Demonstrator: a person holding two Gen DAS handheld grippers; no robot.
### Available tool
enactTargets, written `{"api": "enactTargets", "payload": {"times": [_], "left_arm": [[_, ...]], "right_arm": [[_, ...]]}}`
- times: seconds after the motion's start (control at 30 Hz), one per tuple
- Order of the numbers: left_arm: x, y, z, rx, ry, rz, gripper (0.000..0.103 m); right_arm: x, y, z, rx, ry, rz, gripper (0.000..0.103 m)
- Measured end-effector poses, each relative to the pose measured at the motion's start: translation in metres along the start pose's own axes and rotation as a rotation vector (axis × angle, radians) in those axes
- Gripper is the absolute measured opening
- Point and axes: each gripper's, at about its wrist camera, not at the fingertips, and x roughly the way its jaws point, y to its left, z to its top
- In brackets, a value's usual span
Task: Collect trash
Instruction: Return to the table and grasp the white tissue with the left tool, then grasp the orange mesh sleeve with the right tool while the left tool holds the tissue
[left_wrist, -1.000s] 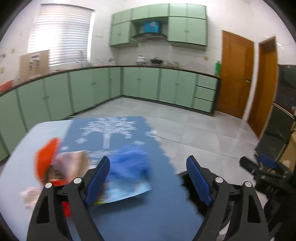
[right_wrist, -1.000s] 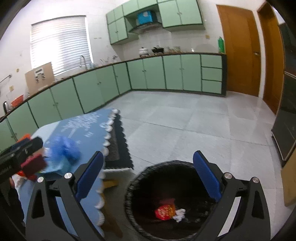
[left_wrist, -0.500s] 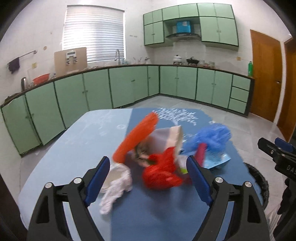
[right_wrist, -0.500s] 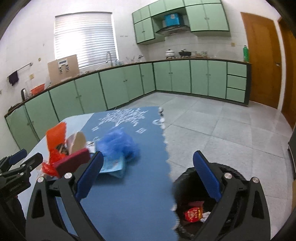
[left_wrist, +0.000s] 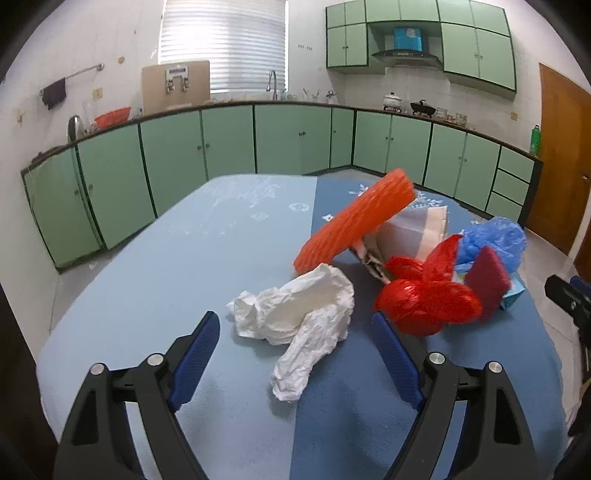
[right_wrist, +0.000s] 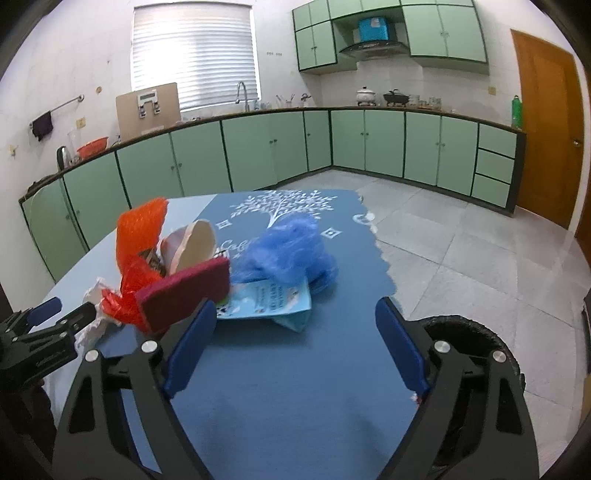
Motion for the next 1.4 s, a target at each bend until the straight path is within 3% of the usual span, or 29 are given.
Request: {"api": "enactTargets", "payload": {"times": [0.2,0.3,0.37,0.43,0.57,0.93,1.23,1.4], "left_arm": [[0.021,0.003,0.001,-0.031,0.056,-0.006,0.076],[0.03,0.001,0.001,-0.042,0.081,-0.019,0.063],[0.036,0.001,0.0,-0.046,0.105,-0.026,0.043],[0.042,0.003,-0.002,-0.064,0.123,-0.033,0.033],[0.038,0.006,-0.001,-0.087,0.105,-0.033,0.02],[0.005,0.03,0.028,-0.103,-0.013,0.024,0.019],[0.009,0.054,0.039,-0.125,-0.018,0.052,0.019],[0.009,0.069,0.039,-0.135,-0.02,0.068,0.019]], "right_arm": [[0.003,0.01,0.007,-0.025,-0.009,0.006,0.085],[0.005,0.013,0.008,-0.027,-0.008,0.008,0.085],[0.007,0.015,0.009,-0.03,-0.005,0.009,0.085],[0.008,0.015,0.01,-0.031,-0.002,0.012,0.084],[0.008,0.017,0.013,-0.036,-0.007,0.012,0.082],[0.01,0.053,0.044,-0.067,-0.068,0.109,0.081],[0.026,0.107,0.071,-0.116,-0.077,0.178,0.078],[0.042,0.129,0.078,-0.112,-0.04,0.211,0.075]]}}
